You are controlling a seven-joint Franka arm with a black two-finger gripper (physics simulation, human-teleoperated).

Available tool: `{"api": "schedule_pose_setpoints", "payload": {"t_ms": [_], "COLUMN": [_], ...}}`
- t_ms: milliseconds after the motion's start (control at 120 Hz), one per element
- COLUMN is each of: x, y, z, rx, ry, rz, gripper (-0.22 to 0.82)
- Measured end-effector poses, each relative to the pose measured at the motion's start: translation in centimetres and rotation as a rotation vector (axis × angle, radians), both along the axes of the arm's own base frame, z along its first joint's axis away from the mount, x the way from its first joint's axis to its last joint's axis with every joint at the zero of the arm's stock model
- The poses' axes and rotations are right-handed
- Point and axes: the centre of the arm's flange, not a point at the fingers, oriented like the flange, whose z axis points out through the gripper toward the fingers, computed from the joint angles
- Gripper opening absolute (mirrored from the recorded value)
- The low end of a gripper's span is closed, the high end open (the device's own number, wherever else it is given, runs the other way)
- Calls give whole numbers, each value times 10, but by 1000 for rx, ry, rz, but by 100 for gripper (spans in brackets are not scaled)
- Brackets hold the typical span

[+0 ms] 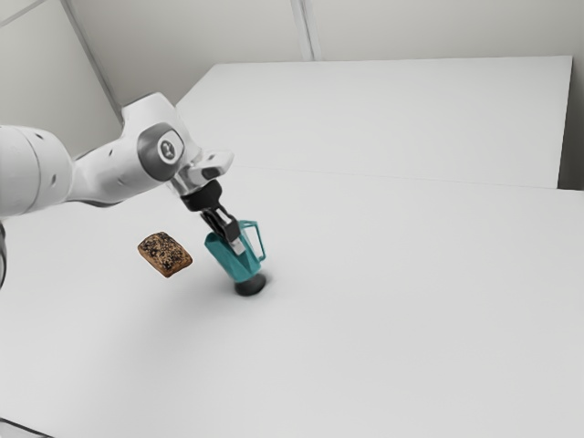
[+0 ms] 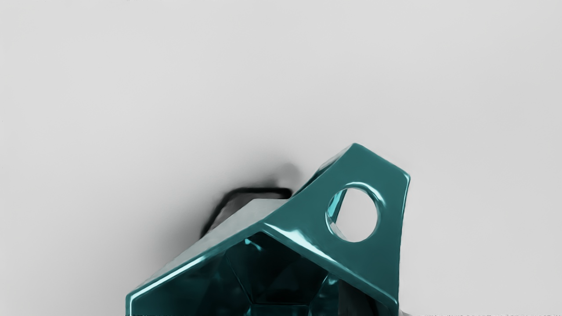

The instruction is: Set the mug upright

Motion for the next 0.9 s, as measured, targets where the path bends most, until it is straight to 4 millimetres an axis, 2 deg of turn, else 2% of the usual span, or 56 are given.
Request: {"api": "schedule_pose_setpoints", "payload": {"t_ms": [375, 500, 700, 900], "x": [9, 12, 18, 21], "y": [-30, -33, -33, -32], "z": [5, 5, -18, -27], "rx": [286, 329, 354, 347], "ry": [-100, -124, -116, -116], "rz": [-169, -180, -164, -130], "gripper": [-18, -18, -18, -18]}}
